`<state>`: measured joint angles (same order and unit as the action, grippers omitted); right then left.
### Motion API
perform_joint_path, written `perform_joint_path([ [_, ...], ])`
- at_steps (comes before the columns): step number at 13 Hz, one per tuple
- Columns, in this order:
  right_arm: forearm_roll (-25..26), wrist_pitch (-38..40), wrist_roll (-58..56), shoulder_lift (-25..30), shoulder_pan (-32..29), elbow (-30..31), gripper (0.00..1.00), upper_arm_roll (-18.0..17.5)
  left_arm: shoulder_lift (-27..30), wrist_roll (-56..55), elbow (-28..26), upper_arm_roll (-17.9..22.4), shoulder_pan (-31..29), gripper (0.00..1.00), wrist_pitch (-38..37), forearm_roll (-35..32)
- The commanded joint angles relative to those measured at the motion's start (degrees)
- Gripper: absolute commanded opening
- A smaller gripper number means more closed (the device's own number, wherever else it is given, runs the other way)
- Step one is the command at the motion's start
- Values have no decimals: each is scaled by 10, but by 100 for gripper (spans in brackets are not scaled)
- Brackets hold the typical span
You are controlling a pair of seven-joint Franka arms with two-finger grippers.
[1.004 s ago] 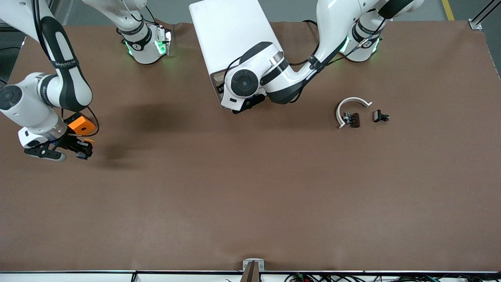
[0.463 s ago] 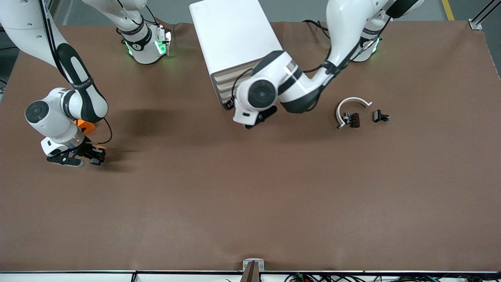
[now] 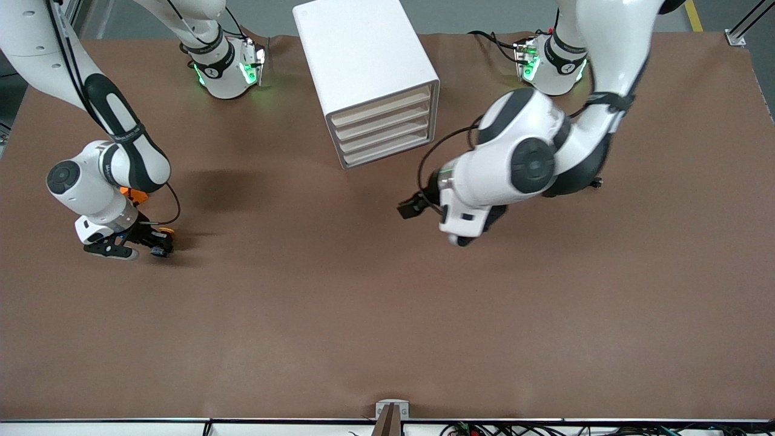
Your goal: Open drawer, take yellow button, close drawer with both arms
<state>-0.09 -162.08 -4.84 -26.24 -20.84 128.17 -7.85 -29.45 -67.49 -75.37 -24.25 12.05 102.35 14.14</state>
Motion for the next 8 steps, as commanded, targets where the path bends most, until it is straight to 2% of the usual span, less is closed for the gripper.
perform_joint_path([
  [1,-5,-4,-16,-21,-32,-14,0,-30,54,65,-20,0,-32,100,-68,-22],
  [4,-4,-2,-16,-20,-28,-20,0,-29,95,199,-26,-4,-87,100,-155,-26],
  [6,-4,-1,-17,-19,-26,-24,0,-29,140,269,-41,33,-83,100,-189,-26],
  [8,-4,0,-17,-19,-25,-27,0,-29,192,332,-71,88,-67,100,-209,-26],
])
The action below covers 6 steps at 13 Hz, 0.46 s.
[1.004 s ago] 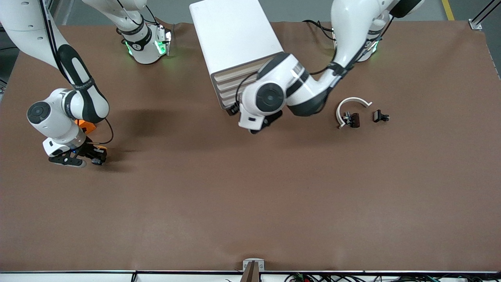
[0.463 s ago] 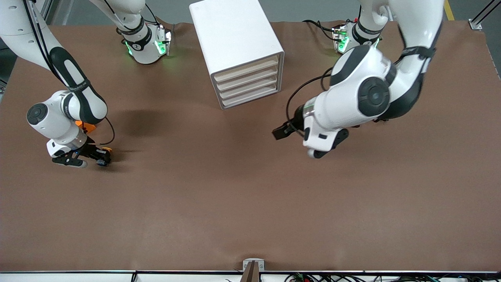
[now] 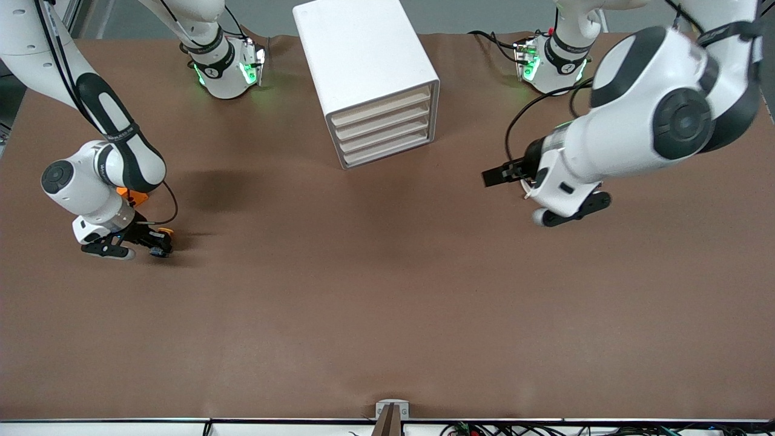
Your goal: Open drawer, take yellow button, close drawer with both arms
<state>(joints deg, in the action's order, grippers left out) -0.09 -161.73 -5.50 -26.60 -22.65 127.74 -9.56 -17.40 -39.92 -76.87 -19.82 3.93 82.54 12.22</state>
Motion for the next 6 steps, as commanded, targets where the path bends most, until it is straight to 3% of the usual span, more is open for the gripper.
perform_joint_path([
  [1,-4,-2,-10,-14,-6,-23,22,-12,101,93,-83,61,14,100,-12,-7],
  [2,-4,9,-9,-14,-6,-27,67,-12,130,126,-112,75,13,100,-13,-7],
  [3,-4,14,-7,-14,-6,-31,100,-12,165,172,-150,97,13,100,-13,-8],
  [6,-4,15,-8,-13,-5,-33,100,-12,239,285,-232,143,5,100,-5,-44],
])
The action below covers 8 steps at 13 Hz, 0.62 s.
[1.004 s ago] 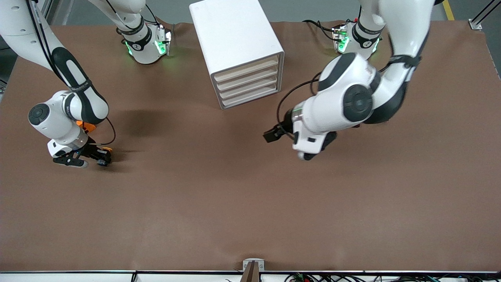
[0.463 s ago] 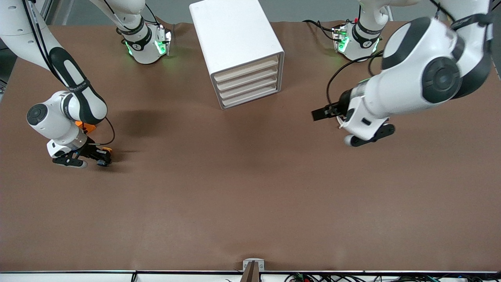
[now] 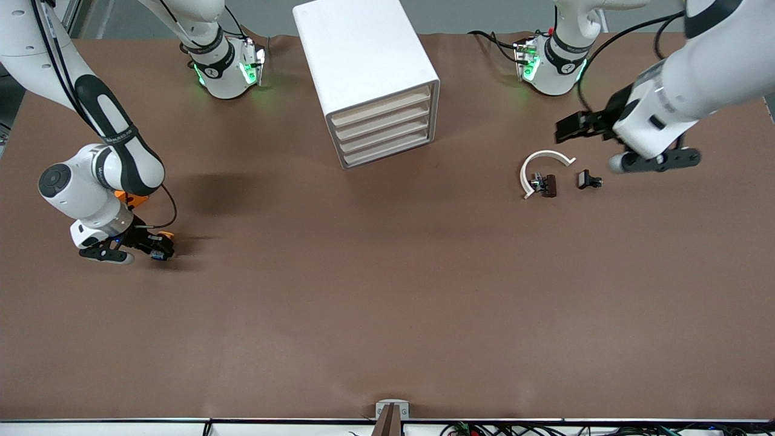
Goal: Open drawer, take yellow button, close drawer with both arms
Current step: 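Set the button on the table beside the orange block, open the right gripper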
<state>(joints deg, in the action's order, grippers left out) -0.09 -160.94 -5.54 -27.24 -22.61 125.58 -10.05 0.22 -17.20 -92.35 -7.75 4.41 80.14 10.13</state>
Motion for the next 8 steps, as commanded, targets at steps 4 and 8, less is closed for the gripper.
perform_joint_path([
  [4,-3,32,-6,1,-2,-23,100,-7,111,120,-168,41,-27,100,111,-60],
  [8,-1,98,-3,30,5,-43,100,-6,103,132,-167,38,-30,100,170,-97],
])
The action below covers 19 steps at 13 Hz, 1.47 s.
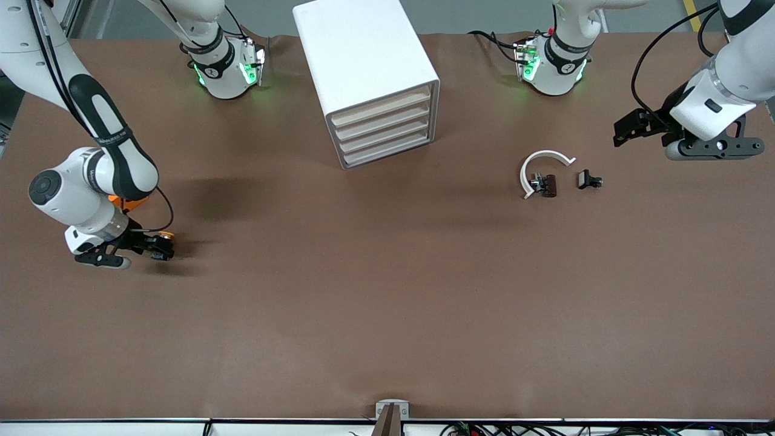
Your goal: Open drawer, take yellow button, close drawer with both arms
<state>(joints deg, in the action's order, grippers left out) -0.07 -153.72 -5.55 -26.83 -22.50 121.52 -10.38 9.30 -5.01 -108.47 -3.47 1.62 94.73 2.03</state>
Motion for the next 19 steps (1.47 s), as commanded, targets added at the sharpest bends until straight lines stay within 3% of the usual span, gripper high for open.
perform_joint_path([
  [1,-1,45,-2,35,6,-4,100,-3,3,12,12,-4,-2,100,25,-16],
  [3,-1,108,0,54,6,-23,100,-3,-23,15,53,-3,-3,100,20,-16],
  [6,2,288,22,83,9,-105,100,-3,-48,14,105,-2,-6,100,14,-18],
  [12,26,627,36,104,15,-326,100,-5,-46,11,121,-4,-8,100,-45,-17],
  [15,26,705,37,107,17,-400,100,-8,-46,12,124,-4,-8,100,-46,-17],
  [19,39,708,37,110,26,-446,100,-5,-46,15,125,-4,-8,100,-46,-13],
])
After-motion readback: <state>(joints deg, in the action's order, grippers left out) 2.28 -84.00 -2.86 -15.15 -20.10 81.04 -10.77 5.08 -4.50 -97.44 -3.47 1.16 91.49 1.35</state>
